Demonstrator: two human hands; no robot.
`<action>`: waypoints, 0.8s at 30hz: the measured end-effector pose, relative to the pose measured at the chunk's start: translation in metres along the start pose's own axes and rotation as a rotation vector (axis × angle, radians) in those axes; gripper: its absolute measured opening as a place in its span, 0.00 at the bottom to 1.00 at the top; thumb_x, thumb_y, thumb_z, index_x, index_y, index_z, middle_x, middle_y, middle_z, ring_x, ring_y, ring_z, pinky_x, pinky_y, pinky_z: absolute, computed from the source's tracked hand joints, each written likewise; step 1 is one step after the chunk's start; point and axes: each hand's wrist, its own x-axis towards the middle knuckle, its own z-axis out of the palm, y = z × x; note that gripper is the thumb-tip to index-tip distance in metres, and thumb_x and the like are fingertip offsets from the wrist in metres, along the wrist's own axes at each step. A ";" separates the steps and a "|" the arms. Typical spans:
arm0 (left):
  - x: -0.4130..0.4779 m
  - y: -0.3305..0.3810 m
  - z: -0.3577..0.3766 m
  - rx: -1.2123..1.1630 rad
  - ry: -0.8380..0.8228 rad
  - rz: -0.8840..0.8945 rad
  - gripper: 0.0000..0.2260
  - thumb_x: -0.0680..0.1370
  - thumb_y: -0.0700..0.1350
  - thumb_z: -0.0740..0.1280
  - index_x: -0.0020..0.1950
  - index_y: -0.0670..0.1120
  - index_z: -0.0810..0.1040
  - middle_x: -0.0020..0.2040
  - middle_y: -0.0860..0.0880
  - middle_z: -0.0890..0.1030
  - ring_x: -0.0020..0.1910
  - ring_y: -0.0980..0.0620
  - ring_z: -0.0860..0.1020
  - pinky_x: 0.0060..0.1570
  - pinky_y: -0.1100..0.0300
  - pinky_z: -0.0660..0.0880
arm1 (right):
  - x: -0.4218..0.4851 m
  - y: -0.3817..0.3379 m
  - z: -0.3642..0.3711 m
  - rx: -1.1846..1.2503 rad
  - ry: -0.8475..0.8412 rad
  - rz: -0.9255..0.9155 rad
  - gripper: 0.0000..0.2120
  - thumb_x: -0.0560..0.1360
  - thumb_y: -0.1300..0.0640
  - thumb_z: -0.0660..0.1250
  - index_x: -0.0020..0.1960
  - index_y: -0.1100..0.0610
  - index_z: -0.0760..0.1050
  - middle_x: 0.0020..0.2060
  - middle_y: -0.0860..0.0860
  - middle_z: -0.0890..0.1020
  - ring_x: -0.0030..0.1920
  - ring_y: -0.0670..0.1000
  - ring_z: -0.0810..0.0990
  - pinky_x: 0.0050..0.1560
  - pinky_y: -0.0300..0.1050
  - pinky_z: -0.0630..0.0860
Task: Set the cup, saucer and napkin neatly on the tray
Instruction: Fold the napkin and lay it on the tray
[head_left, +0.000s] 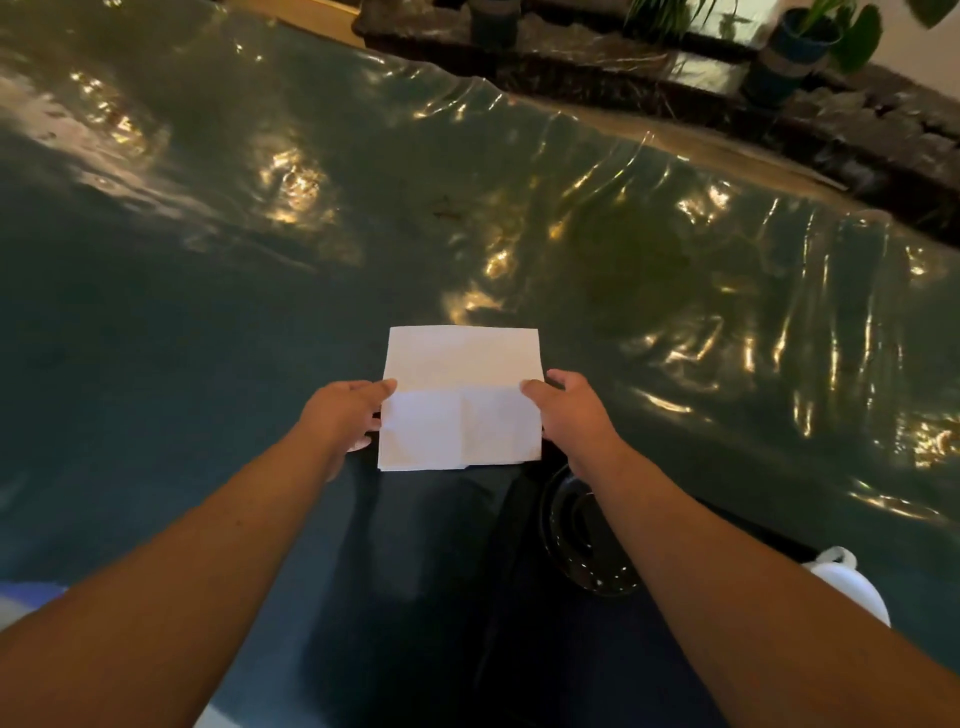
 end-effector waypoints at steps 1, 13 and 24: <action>0.001 0.001 0.000 -0.002 -0.002 -0.010 0.13 0.78 0.54 0.72 0.56 0.46 0.82 0.54 0.47 0.84 0.49 0.49 0.81 0.46 0.53 0.76 | 0.002 0.000 0.002 0.026 -0.008 0.002 0.15 0.79 0.51 0.70 0.63 0.55 0.76 0.54 0.51 0.84 0.49 0.51 0.84 0.50 0.51 0.83; 0.005 0.022 -0.005 -0.036 -0.029 -0.029 0.09 0.78 0.50 0.72 0.53 0.45 0.83 0.50 0.49 0.83 0.44 0.49 0.76 0.48 0.52 0.75 | 0.003 -0.022 0.005 0.192 0.020 0.065 0.08 0.78 0.52 0.73 0.48 0.56 0.80 0.48 0.54 0.86 0.48 0.57 0.85 0.52 0.56 0.82; -0.120 0.103 -0.024 -0.119 -0.342 0.306 0.09 0.78 0.50 0.71 0.40 0.49 0.80 0.30 0.50 0.73 0.30 0.53 0.73 0.43 0.52 0.78 | -0.118 -0.052 -0.066 0.598 -0.021 0.074 0.12 0.79 0.60 0.68 0.60 0.65 0.78 0.55 0.63 0.85 0.49 0.62 0.86 0.39 0.54 0.82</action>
